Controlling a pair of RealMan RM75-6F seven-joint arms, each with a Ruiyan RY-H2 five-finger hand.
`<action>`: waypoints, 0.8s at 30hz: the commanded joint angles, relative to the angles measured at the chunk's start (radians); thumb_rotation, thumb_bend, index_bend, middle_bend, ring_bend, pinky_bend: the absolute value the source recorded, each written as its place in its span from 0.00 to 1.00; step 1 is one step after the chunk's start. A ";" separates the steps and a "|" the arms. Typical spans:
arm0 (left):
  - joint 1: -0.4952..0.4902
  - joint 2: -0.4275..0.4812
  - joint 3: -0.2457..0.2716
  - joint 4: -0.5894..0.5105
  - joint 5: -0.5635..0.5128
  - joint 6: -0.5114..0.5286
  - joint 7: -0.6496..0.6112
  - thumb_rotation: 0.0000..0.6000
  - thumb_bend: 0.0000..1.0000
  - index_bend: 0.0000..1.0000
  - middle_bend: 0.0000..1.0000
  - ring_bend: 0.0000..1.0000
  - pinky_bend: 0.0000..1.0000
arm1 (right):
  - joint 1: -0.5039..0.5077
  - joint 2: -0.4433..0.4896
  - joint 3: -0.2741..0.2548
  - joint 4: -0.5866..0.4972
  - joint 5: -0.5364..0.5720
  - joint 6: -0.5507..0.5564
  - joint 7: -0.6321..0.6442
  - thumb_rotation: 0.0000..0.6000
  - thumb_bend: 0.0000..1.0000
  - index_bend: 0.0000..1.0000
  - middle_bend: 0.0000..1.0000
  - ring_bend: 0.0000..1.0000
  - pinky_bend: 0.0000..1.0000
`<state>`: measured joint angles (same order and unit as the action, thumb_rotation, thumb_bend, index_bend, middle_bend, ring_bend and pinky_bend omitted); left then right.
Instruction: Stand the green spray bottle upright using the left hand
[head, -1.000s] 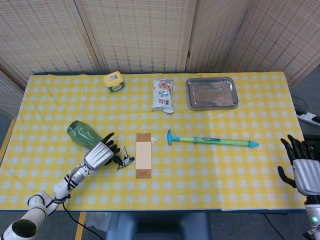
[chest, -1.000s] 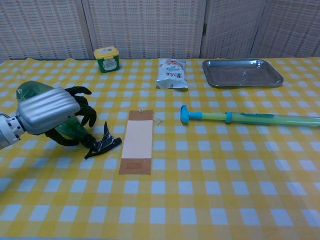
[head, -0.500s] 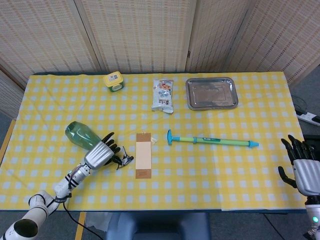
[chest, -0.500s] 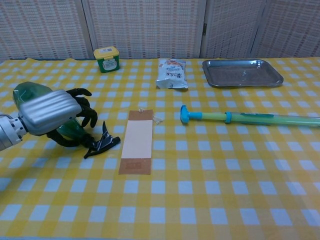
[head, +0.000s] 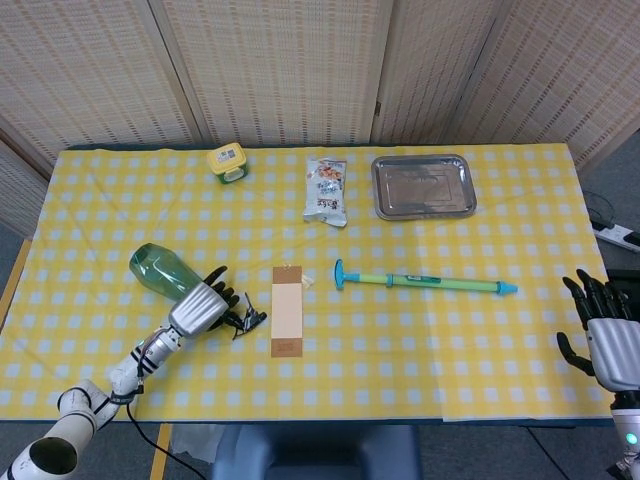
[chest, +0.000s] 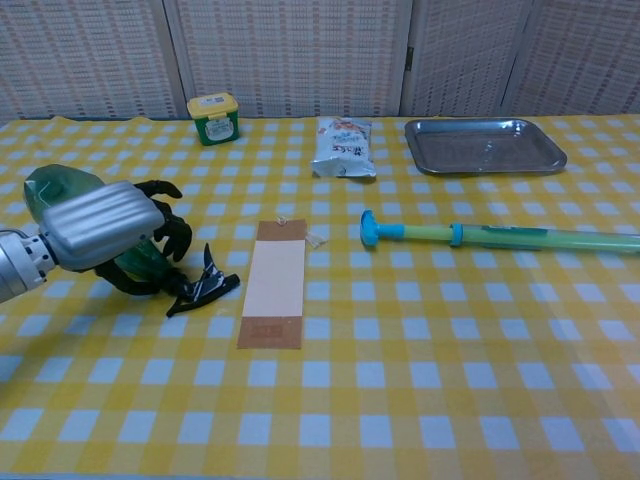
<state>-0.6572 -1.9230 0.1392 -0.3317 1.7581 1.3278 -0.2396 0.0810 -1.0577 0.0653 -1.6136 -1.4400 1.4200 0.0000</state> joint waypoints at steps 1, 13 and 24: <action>0.002 0.005 0.000 -0.009 -0.002 0.010 -0.003 1.00 0.34 0.57 0.75 0.55 0.23 | 0.000 -0.001 -0.001 0.000 -0.002 0.000 -0.001 1.00 0.45 0.00 0.00 0.00 0.00; 0.009 0.043 -0.013 -0.080 -0.014 0.059 0.033 1.00 0.53 0.64 0.81 0.61 0.31 | -0.003 0.001 -0.007 -0.004 -0.017 0.007 0.004 1.00 0.45 0.00 0.00 0.00 0.00; 0.029 0.119 -0.085 -0.249 -0.053 0.215 0.033 1.00 0.53 0.64 0.82 0.61 0.33 | -0.003 0.004 -0.016 -0.009 -0.036 0.006 0.010 1.00 0.45 0.00 0.00 0.00 0.00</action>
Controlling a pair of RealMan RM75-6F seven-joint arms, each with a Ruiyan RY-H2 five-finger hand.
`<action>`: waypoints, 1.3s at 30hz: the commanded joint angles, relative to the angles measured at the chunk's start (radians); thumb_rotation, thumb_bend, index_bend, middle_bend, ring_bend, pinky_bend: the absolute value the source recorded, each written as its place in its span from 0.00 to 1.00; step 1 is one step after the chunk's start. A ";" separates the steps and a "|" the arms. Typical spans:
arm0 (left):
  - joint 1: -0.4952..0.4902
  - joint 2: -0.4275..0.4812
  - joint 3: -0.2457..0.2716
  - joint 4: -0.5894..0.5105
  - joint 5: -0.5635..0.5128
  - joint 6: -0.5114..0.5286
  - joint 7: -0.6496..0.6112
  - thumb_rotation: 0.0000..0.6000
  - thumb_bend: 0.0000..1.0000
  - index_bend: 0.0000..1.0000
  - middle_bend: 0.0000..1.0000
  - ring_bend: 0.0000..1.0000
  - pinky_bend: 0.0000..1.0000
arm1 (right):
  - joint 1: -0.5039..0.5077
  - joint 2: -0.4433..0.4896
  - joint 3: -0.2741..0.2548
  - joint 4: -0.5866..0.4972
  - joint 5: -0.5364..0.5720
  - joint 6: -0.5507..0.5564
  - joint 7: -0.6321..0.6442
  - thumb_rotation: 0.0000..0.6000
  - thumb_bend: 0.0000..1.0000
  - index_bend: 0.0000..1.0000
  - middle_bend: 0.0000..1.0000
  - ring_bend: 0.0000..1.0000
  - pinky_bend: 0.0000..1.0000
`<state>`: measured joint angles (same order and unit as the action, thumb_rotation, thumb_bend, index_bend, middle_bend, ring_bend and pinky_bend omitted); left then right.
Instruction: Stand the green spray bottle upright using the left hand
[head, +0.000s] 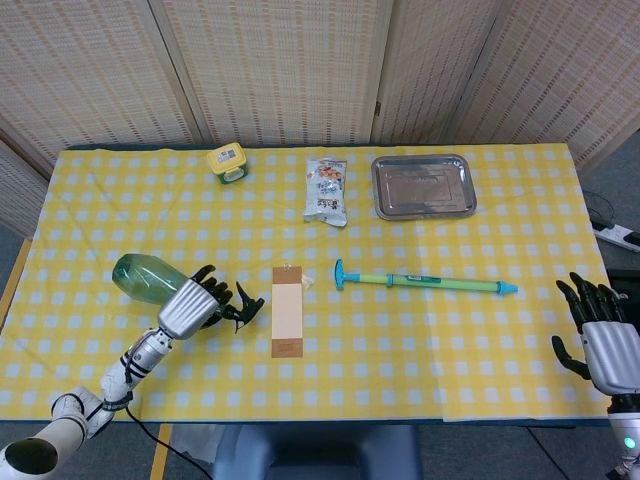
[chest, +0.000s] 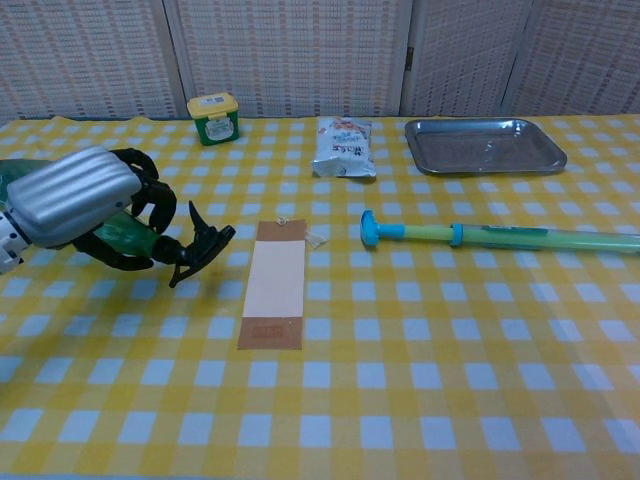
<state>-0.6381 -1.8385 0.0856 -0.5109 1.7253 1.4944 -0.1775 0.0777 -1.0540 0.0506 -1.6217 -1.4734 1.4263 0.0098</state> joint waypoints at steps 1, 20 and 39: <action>0.012 0.055 -0.045 -0.114 -0.031 0.063 -0.046 1.00 0.53 0.64 0.82 0.61 0.33 | 0.000 0.000 -0.003 -0.001 -0.006 0.000 0.001 1.00 0.45 0.00 0.00 0.00 0.00; 0.045 0.502 -0.202 -0.979 -0.277 -0.109 -0.292 1.00 0.54 0.62 0.82 0.60 0.32 | 0.011 -0.010 -0.027 -0.003 -0.039 -0.025 -0.004 1.00 0.45 0.00 0.00 0.00 0.00; 0.112 0.480 -0.333 -0.905 -0.361 -0.130 -0.785 1.00 0.55 0.61 0.82 0.60 0.31 | 0.005 -0.007 -0.035 -0.005 -0.062 -0.003 0.000 1.00 0.45 0.00 0.00 0.00 0.00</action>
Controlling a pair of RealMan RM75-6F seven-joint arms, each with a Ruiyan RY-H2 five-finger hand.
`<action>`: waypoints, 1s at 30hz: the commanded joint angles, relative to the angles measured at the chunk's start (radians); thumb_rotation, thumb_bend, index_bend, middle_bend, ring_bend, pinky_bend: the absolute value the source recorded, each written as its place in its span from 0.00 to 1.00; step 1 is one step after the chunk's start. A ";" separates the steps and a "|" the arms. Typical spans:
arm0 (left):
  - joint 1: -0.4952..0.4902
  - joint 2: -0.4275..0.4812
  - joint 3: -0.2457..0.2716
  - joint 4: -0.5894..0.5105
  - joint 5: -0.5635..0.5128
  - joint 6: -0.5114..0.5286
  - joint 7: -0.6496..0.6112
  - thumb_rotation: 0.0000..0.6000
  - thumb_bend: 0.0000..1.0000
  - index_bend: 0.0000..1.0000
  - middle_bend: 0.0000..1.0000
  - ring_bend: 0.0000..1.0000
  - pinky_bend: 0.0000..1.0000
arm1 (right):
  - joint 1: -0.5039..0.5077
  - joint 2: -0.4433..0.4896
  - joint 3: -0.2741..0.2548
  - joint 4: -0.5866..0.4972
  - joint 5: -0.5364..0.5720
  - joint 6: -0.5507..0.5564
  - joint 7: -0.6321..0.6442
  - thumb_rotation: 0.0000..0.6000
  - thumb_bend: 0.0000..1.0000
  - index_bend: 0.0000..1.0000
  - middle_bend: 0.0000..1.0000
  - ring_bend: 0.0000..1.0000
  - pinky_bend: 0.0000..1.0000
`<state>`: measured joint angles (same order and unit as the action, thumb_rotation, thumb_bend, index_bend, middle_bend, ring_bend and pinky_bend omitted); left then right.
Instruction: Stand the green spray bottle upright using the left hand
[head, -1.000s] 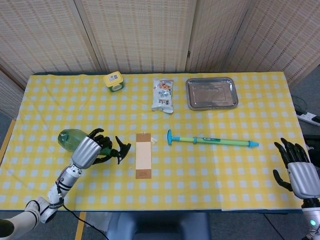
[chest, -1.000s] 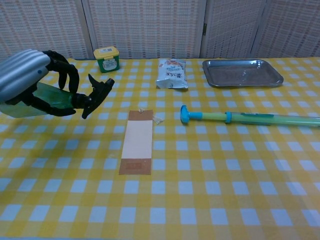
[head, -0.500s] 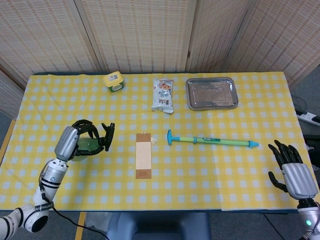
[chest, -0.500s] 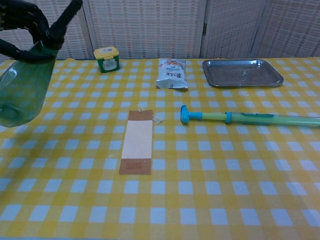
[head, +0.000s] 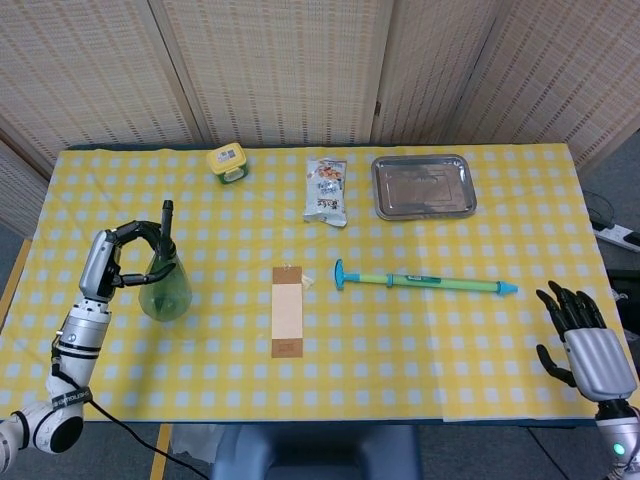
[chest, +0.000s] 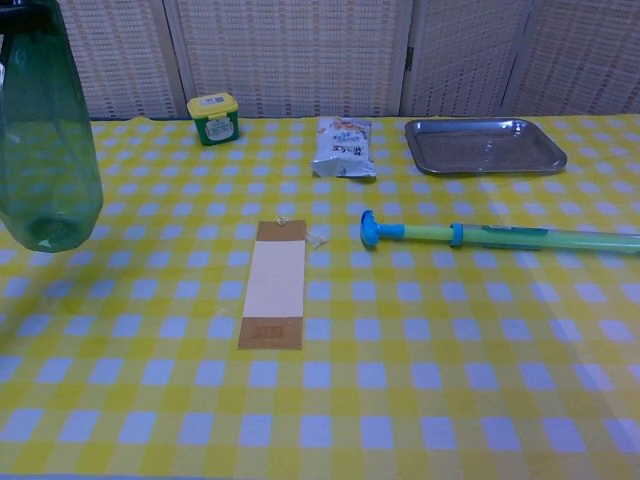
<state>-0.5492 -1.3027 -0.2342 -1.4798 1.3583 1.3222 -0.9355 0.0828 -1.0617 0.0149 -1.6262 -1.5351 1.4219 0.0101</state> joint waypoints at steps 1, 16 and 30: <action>0.029 -0.074 -0.012 0.085 0.007 0.052 -0.025 1.00 0.55 0.61 0.82 0.60 0.31 | -0.001 0.001 0.000 -0.001 0.000 0.002 0.000 1.00 0.45 0.00 0.00 0.00 0.00; 0.075 -0.288 0.000 0.341 0.054 0.156 -0.042 1.00 0.55 0.61 0.82 0.60 0.31 | -0.007 0.005 -0.007 -0.006 -0.018 0.017 0.002 1.00 0.45 0.00 0.00 0.00 0.00; 0.077 -0.334 0.008 0.442 0.063 0.104 -0.111 1.00 0.55 0.61 0.82 0.60 0.32 | -0.012 0.003 -0.008 -0.009 -0.025 0.030 -0.003 1.00 0.45 0.00 0.00 0.00 0.00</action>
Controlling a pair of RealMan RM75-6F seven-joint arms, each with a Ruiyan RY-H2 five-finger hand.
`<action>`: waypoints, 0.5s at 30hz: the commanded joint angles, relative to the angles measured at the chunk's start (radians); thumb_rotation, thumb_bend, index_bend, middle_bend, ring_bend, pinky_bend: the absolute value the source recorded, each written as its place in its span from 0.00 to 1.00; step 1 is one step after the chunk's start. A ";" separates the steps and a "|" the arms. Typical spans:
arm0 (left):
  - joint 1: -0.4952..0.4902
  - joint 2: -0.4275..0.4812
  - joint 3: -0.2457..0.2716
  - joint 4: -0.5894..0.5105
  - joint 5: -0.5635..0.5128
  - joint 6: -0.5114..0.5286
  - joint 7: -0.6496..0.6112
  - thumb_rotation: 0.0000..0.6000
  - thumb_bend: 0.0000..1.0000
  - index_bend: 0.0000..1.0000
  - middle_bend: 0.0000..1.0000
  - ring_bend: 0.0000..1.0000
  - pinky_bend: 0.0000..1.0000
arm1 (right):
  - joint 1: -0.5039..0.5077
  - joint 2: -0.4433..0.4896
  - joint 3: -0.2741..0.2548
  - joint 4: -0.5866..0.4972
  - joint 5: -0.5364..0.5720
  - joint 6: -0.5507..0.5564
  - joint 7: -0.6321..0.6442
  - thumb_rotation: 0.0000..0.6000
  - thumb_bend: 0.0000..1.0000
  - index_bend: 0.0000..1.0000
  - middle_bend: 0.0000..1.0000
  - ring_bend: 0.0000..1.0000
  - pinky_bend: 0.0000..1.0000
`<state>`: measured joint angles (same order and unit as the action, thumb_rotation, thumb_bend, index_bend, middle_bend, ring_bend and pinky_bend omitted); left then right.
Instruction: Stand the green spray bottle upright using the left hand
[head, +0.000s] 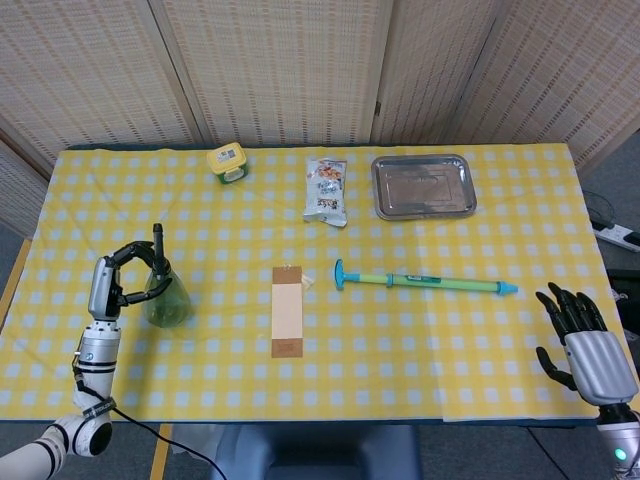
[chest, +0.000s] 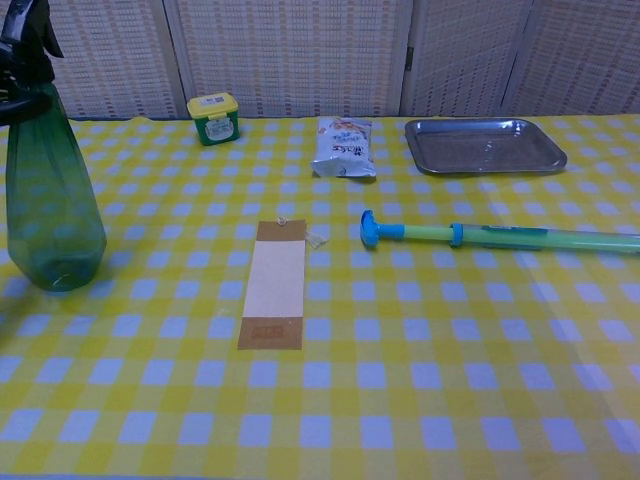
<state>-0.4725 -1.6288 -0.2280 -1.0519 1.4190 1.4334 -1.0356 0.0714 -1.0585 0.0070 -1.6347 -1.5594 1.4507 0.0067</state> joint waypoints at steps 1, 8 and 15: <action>0.001 -0.013 0.002 0.022 0.004 -0.007 -0.017 1.00 0.55 0.61 0.82 0.60 0.32 | -0.001 0.000 0.000 0.000 -0.001 0.002 0.000 1.00 0.45 0.00 0.00 0.00 0.00; 0.006 -0.018 0.003 0.047 0.019 0.002 -0.054 1.00 0.54 0.61 0.82 0.59 0.32 | -0.003 0.000 -0.001 0.001 -0.011 0.011 -0.001 1.00 0.45 0.00 0.00 0.00 0.00; 0.021 -0.020 0.009 0.061 0.024 0.006 -0.086 1.00 0.54 0.61 0.82 0.58 0.31 | -0.004 -0.001 -0.001 0.002 -0.013 0.015 -0.001 1.00 0.45 0.00 0.00 0.00 0.00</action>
<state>-0.4535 -1.6479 -0.2193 -0.9922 1.4427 1.4390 -1.1197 0.0673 -1.0595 0.0064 -1.6322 -1.5725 1.4659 0.0053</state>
